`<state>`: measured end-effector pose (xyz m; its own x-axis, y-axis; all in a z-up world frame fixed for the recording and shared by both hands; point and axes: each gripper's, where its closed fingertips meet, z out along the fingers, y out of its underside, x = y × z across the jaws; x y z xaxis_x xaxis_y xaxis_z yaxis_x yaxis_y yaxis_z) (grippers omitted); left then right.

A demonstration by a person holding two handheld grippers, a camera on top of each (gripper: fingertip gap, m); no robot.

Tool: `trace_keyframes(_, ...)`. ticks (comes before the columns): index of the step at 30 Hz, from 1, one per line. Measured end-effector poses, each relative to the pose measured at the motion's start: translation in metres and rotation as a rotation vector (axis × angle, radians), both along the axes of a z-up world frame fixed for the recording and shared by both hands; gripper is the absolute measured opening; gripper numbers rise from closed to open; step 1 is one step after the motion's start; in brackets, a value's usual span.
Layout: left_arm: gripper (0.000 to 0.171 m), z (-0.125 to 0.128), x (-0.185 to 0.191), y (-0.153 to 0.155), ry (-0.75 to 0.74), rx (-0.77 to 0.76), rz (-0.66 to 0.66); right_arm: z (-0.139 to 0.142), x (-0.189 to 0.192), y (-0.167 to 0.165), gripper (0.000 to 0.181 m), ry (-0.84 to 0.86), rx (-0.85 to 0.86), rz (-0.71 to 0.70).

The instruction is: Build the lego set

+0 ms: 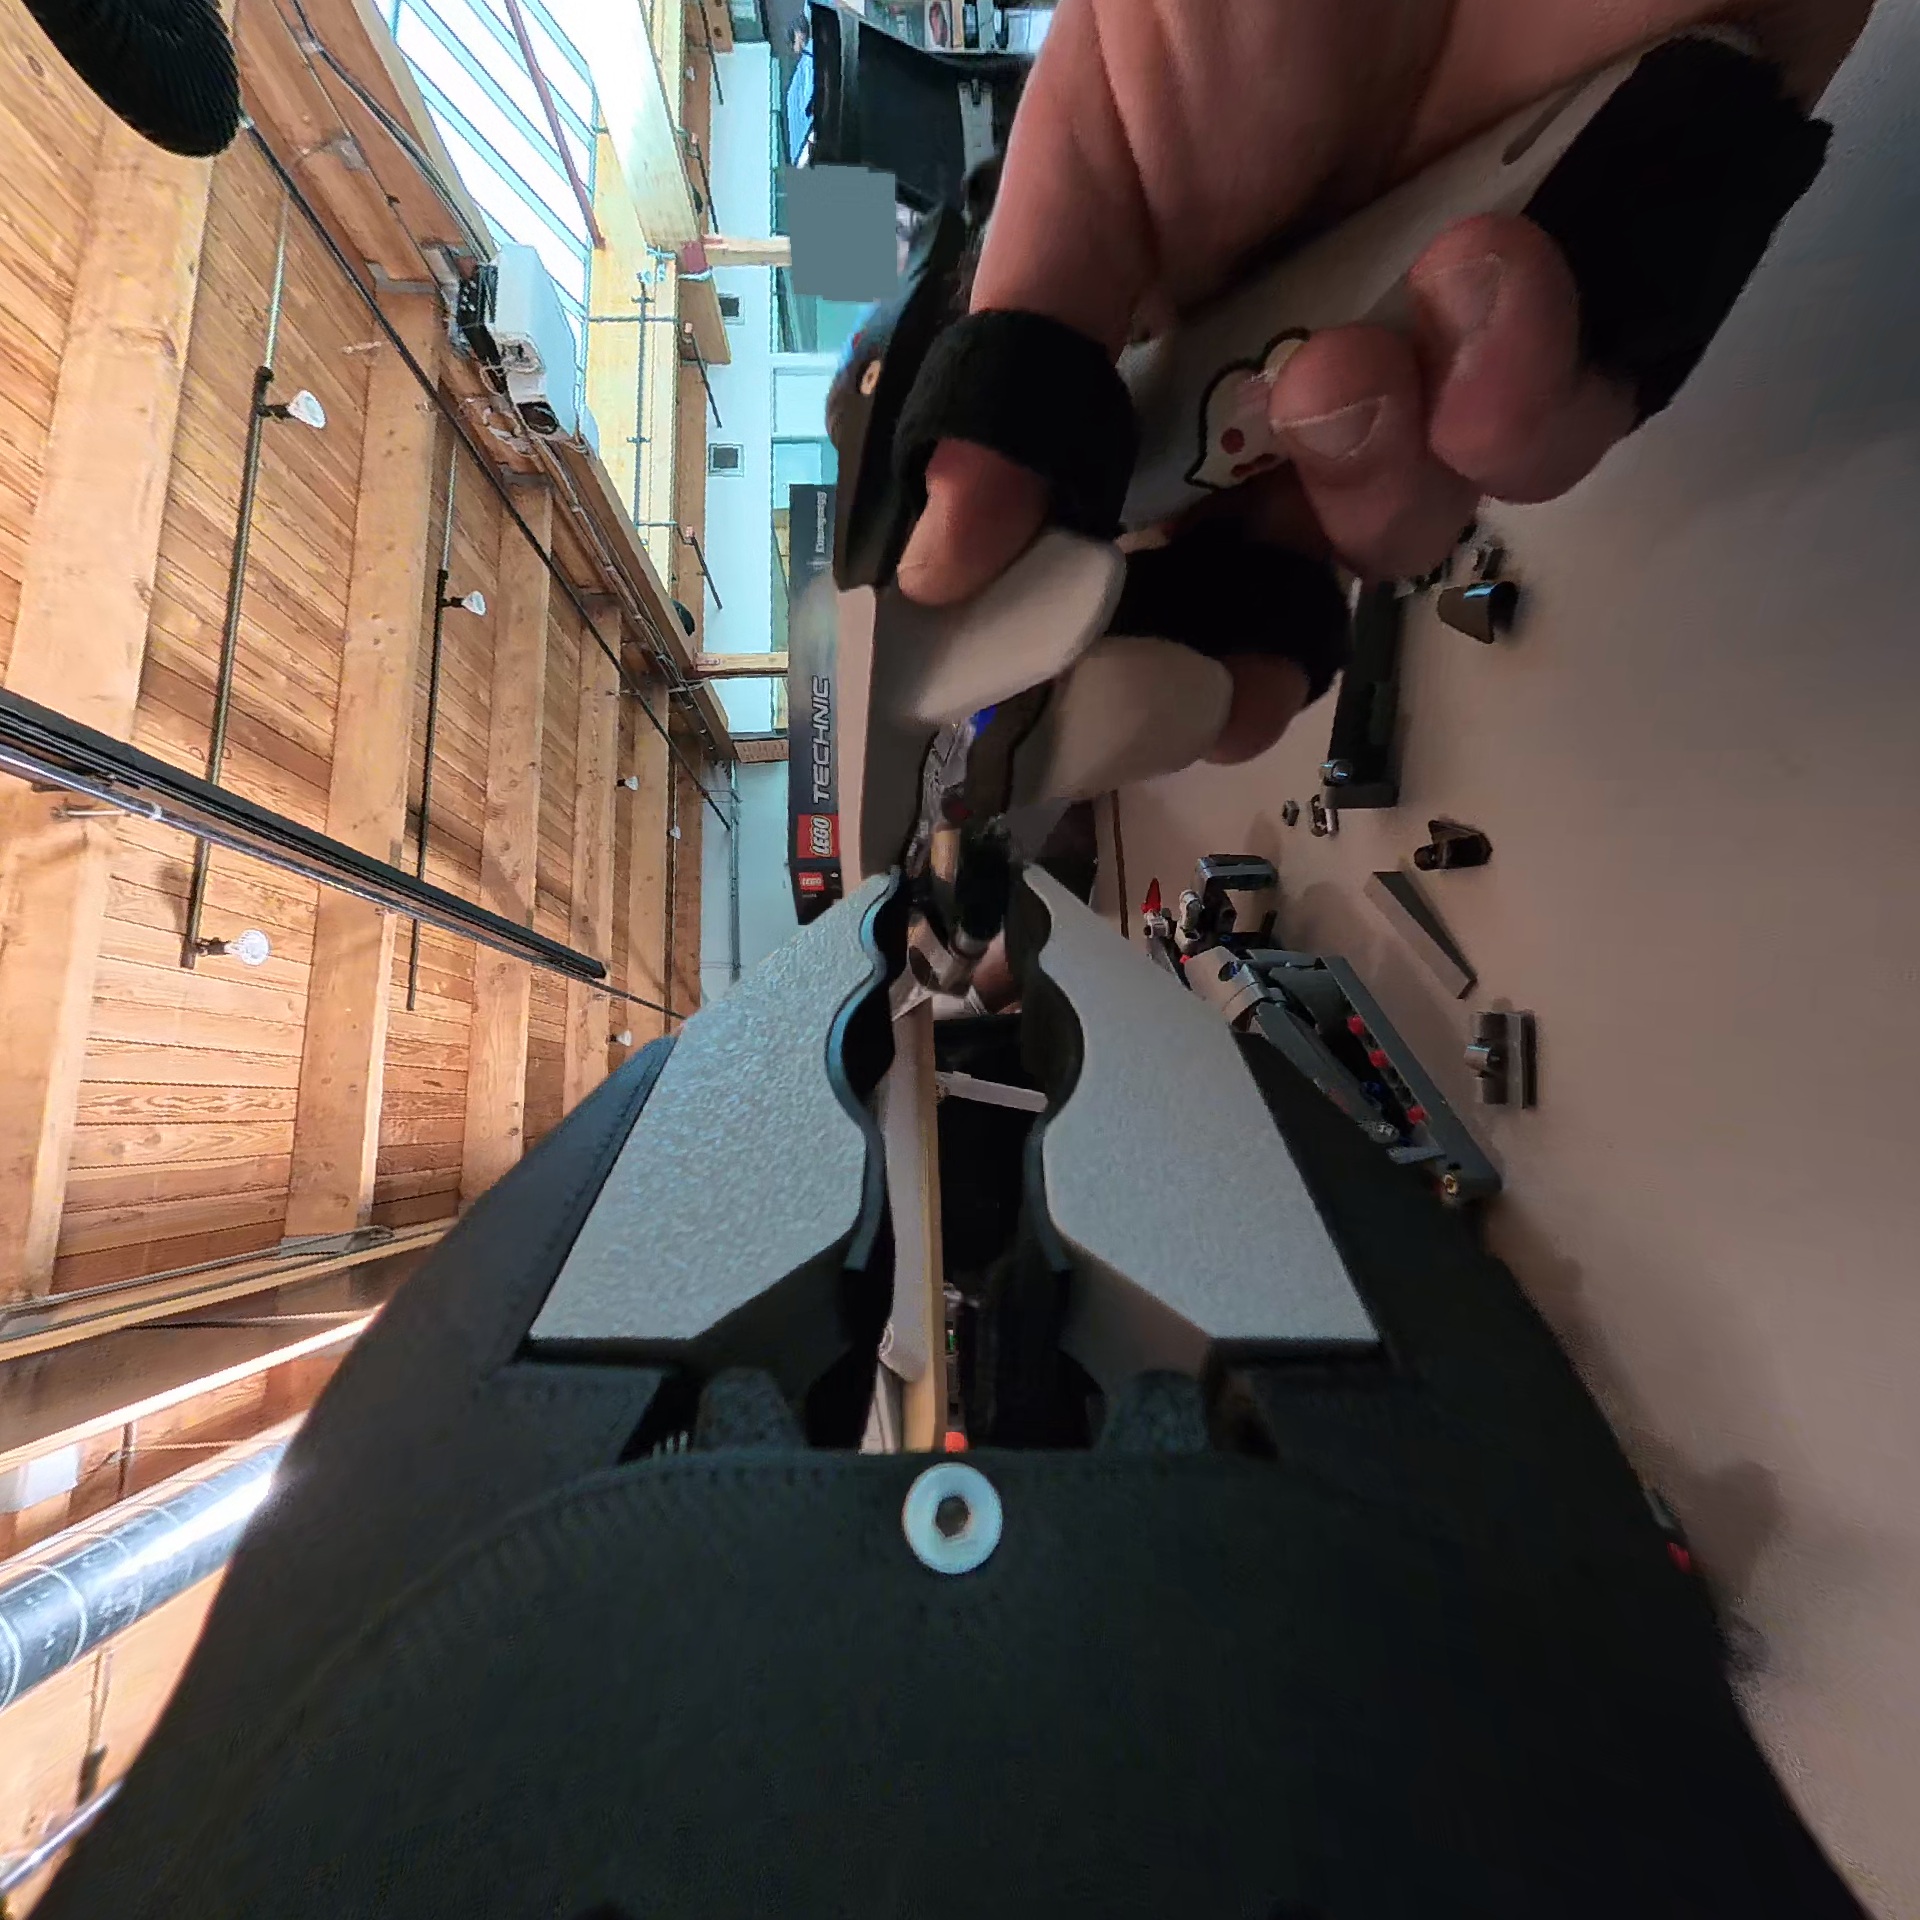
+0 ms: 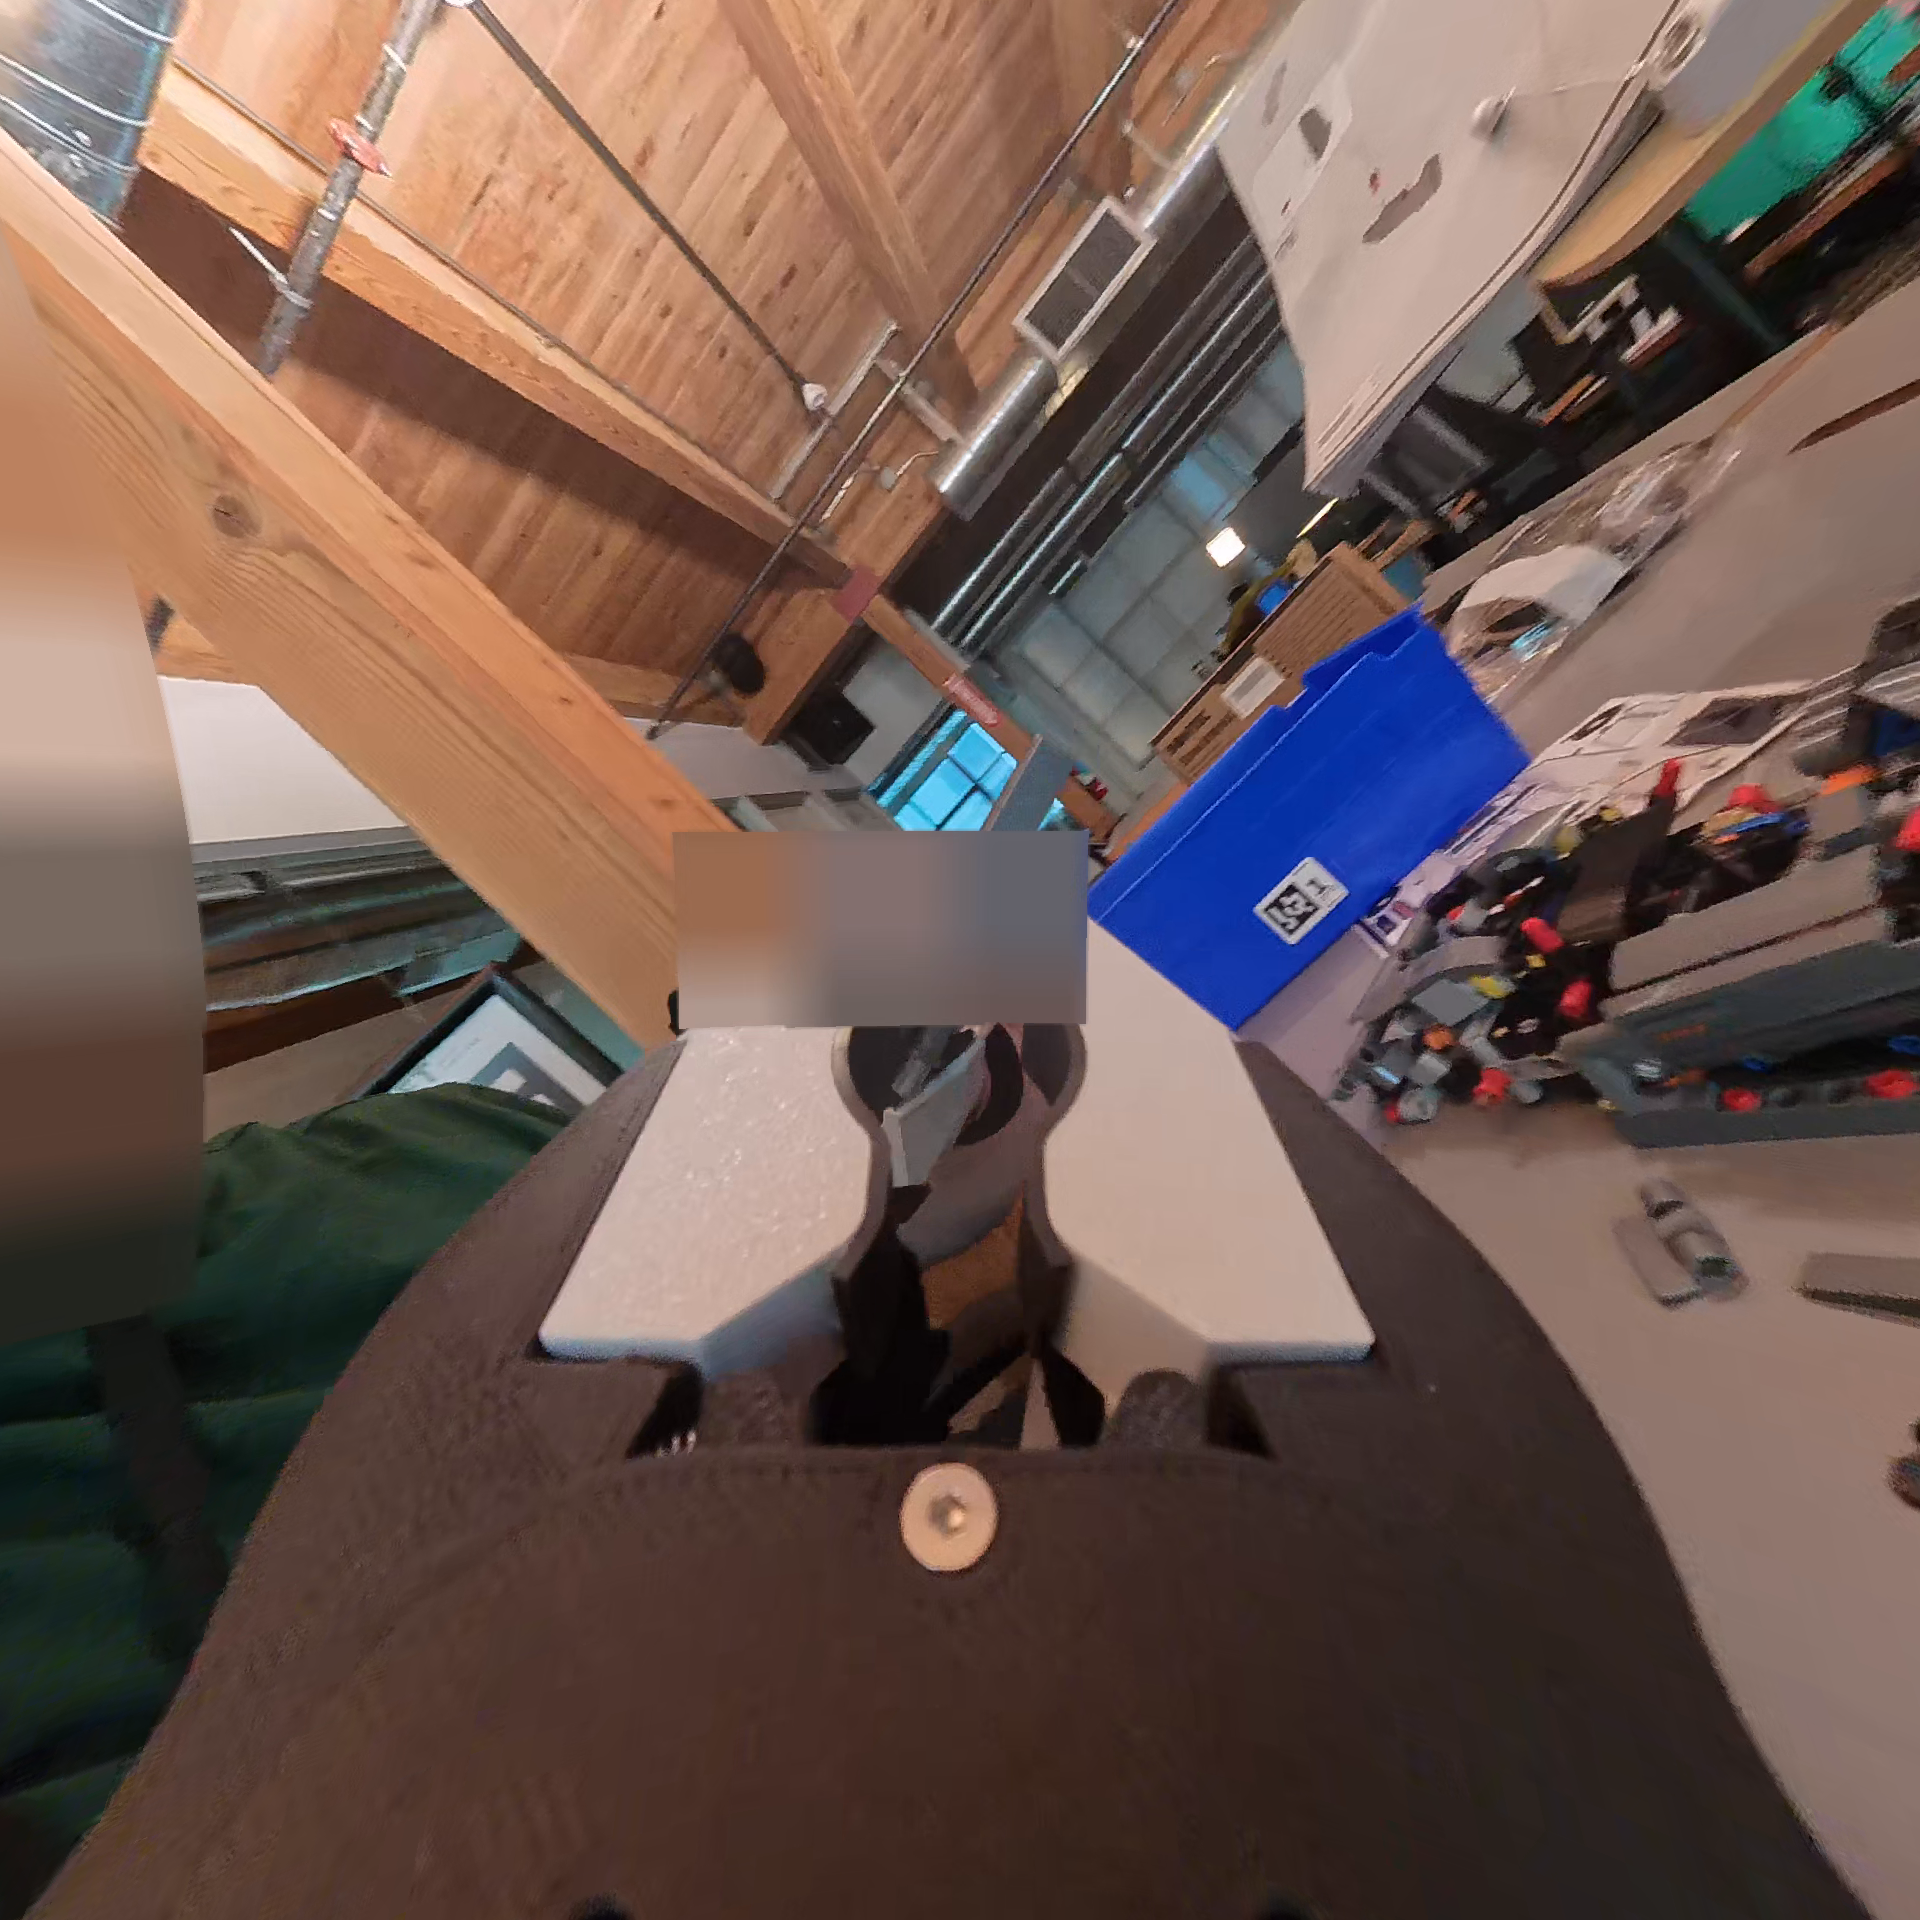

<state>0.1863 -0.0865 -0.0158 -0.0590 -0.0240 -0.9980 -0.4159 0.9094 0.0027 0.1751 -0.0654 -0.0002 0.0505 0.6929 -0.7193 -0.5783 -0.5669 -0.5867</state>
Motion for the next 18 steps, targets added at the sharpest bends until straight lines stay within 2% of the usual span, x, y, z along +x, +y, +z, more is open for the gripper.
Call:
trace_keyframes(3, 0.016, 0.002, 0.0, -0.001, 0.015, 0.054, 0.002, 0.003, -0.002, 0.0, 0.01, 0.024, 0.002, 0.028)
trace_keyframes(8, 0.017, 0.001, -0.005, 0.001, 0.021, 0.02, -0.008, 0.011, -0.003, 0.003, 0.005, 0.017, 0.034, 0.019)
trace_keyframes(11, 0.025, 0.006, -0.009, 0.0, -0.021, 0.008, -0.004, 0.019, 0.003, 0.006, 0.005, 0.004, 0.064, -0.015)
trace_keyframes(14, 0.027, 0.015, -0.015, 0.003, -0.075, -0.041, 0.017, 0.02, 0.006, 0.01, 0.005, -0.085, 0.097, -0.061)
trace_keyframes(18, 0.029, 0.03, -0.025, 0.014, -0.184, -0.255, 0.041, 0.017, 0.008, 0.014, 0.006, -0.31, 0.153, -0.146)
